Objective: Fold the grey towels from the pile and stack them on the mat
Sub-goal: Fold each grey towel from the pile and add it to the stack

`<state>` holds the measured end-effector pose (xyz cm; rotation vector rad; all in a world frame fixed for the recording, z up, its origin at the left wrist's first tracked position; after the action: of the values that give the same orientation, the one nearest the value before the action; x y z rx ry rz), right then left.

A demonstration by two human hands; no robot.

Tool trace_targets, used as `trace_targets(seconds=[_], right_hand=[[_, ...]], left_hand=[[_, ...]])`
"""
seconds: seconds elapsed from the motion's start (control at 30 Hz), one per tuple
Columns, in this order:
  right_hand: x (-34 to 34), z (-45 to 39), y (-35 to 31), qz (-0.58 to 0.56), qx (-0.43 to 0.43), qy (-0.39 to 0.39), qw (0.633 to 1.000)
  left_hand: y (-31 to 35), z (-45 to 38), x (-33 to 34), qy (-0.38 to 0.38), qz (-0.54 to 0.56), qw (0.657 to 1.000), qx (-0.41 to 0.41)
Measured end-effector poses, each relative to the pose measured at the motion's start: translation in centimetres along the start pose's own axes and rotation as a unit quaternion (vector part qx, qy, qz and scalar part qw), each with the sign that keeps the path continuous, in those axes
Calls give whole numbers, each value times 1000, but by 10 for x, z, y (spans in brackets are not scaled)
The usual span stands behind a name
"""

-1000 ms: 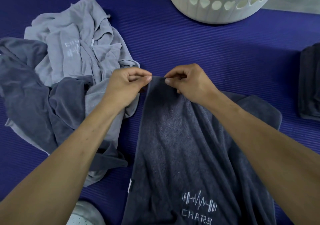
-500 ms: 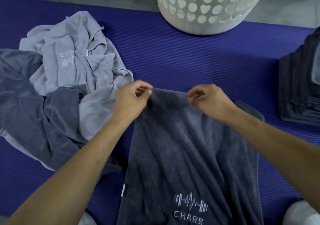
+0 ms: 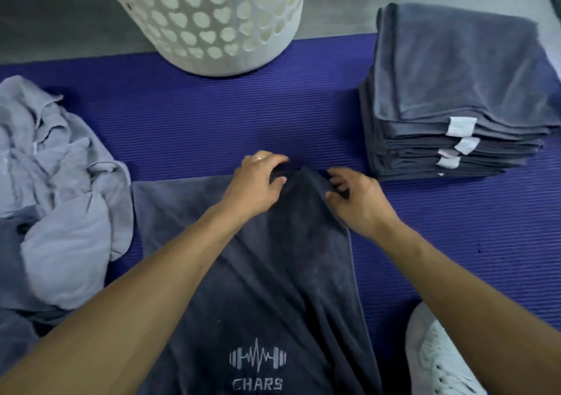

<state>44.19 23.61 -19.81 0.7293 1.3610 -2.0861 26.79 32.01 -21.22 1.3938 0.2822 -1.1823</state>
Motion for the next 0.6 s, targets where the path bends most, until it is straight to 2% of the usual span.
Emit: trace_targets(seconds=[0.13, 0.23, 0.37, 0.6], right_hand=[[0, 7, 11, -25, -10, 10, 1000], [2, 17, 23, -42, -9, 20, 999], [-5, 22, 42, -132, 73, 61, 987], [0, 13, 27, -251, 93, -1, 964]], left_hand=[[17, -15, 22, -35, -76, 996, -9], [23, -9, 19, 1, -61, 998, 30], [23, 21, 11, 44, -19, 995, 85], [-10, 55, 18, 62, 18, 995, 72]])
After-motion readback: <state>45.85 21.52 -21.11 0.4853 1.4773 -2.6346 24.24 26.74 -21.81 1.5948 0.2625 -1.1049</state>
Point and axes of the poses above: each hand's wrist, its own z-axis away from the middle knuckle, its own x-axis out of the palm, y = z × x, the point moved 6 cm from there along -z, towards the middle knuckle, and after that the axes turned 2 degrees about z, right-handed, at the moved point
